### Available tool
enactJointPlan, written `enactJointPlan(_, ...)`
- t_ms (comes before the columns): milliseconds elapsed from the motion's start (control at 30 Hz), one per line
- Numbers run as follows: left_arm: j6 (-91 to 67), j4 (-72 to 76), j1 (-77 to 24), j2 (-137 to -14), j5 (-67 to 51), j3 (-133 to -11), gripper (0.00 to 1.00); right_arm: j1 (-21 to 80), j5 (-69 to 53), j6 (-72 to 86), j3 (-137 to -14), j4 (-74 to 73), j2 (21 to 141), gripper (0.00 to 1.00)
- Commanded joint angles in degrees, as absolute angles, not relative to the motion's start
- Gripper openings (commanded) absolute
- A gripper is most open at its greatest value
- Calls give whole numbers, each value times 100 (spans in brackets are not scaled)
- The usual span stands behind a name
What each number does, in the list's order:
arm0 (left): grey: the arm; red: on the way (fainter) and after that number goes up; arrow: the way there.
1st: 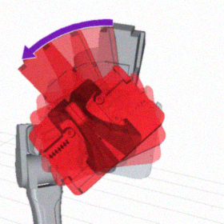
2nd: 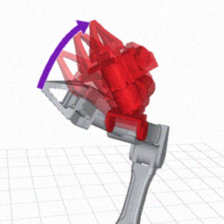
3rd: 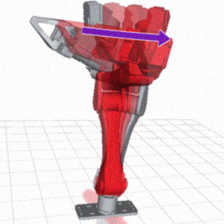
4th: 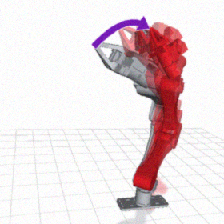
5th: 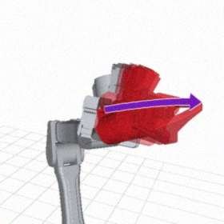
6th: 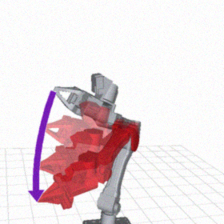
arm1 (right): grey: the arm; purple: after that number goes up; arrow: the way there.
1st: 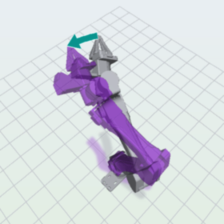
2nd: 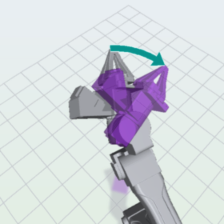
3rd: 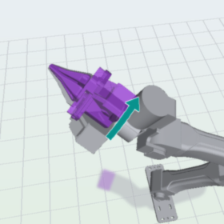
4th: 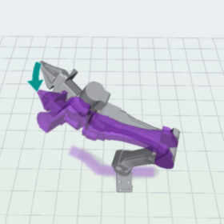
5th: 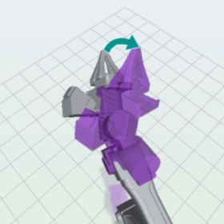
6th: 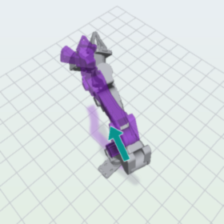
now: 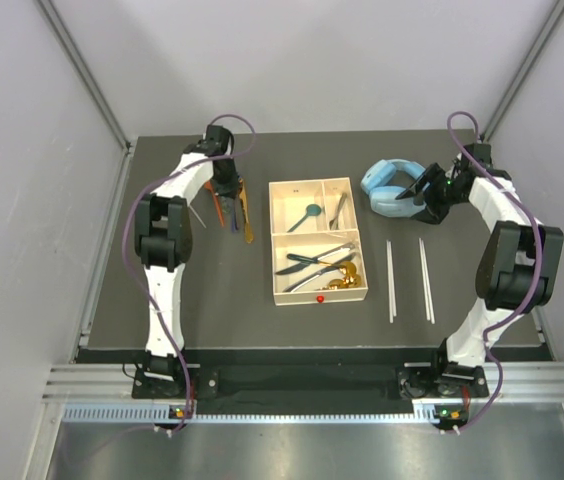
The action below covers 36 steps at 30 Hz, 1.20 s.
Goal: Sort the eating utensils into containers
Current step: Pick up the spoon from the center of the board.
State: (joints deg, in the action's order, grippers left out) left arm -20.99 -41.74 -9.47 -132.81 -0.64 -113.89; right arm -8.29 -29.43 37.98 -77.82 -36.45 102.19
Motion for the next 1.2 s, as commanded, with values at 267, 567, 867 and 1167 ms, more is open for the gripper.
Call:
enactJointPlan(267, -2030, -4315, -1011, -13095, -527, -11206, 7, -765, -3059, 3753, -7945, -3481, 10230, 68)
enactJointPlan(567, -2048, -4509, -1090, -13219, -449, -11233, 21, -765, -3041, 3753, -7910, -3480, 10195, 68)
enactJointPlan(867, -2057, -4544, -1090, -13376, -396, -11417, 23, -756, -3050, 3797, -7936, -3445, 10213, 68)
enactJointPlan(1167, -2013, -4544, -1090, -13246, -378, -11400, 0, -765, -3041, 3779, -7928, -3472, 10222, 68)
